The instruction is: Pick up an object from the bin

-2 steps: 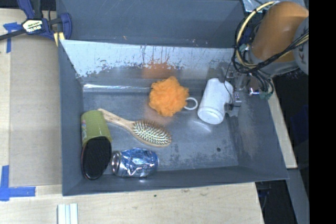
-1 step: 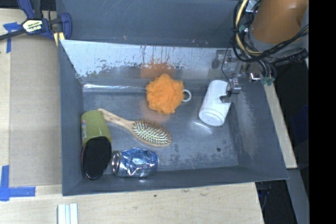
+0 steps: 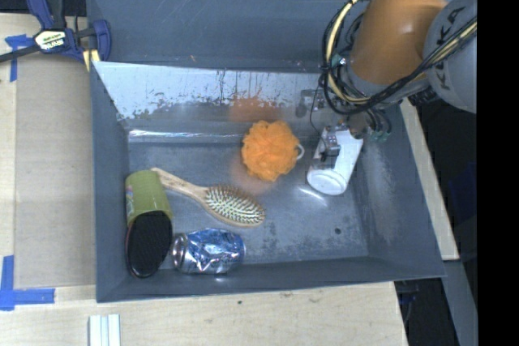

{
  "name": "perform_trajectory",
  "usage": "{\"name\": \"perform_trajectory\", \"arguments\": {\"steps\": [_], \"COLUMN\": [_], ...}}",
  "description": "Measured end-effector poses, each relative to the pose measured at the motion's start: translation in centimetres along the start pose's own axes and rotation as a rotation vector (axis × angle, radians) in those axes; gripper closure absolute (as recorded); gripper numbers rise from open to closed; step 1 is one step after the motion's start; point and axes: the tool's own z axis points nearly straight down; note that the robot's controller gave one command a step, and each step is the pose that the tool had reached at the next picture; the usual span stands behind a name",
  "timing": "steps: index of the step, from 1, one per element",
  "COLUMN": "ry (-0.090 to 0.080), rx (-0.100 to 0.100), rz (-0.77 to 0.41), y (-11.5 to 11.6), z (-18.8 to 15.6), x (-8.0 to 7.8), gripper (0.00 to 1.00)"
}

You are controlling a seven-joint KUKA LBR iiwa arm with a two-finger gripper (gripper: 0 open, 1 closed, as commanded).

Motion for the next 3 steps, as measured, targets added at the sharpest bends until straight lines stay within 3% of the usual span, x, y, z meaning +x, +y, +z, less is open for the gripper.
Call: {"name": "perform_trajectory", "arguments": {"steps": [1, 2, 3], "ry": [0.001, -0.005, -0.016], "rx": [-0.002, 0.001, 0.003], "rz": [-0.069, -0.068, -0.075], "y": [3.7, 3.5, 3.9], "z": [5.3, 5.0, -10.5], "x": [1.1, 1.0, 5.7], "gripper": [0.00, 1.00, 1.00]}}
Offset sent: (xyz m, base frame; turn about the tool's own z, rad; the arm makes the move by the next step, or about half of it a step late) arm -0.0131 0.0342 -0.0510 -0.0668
